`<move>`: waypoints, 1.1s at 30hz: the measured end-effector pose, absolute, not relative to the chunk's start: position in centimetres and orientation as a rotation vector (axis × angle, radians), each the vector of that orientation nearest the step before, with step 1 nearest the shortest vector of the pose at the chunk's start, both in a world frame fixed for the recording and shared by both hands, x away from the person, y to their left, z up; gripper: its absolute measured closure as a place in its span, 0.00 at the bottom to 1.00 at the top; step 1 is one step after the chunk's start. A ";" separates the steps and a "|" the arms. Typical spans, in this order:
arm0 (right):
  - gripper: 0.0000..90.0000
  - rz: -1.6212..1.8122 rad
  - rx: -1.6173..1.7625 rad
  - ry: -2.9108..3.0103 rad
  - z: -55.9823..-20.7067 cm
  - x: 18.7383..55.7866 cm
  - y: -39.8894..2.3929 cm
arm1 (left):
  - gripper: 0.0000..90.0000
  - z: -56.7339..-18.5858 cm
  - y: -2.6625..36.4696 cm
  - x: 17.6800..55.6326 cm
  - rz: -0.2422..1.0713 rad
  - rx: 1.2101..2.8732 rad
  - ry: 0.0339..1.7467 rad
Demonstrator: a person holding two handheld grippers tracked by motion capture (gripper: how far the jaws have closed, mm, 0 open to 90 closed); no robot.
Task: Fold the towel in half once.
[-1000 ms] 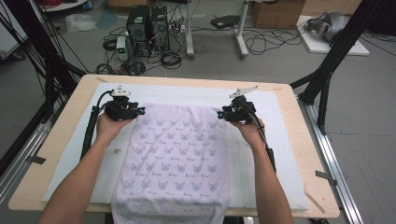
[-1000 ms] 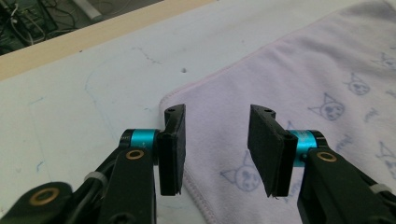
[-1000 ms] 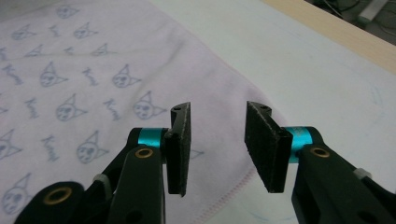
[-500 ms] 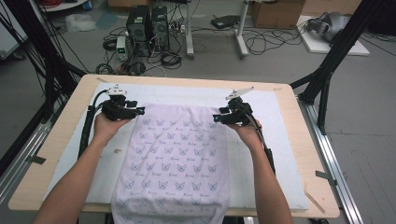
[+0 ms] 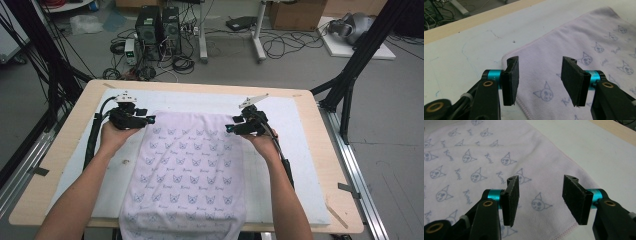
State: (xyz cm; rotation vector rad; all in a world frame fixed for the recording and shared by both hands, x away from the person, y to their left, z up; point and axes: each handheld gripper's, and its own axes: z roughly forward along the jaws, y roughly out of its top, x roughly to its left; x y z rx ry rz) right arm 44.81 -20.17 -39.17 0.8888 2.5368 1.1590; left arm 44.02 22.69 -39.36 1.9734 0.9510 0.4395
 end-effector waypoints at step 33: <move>0.71 1.008 1.198 2.432 -43.9 47.8 -23.2 | 0.84 -44.2 22.4 46.9 0.456 2.066 1.120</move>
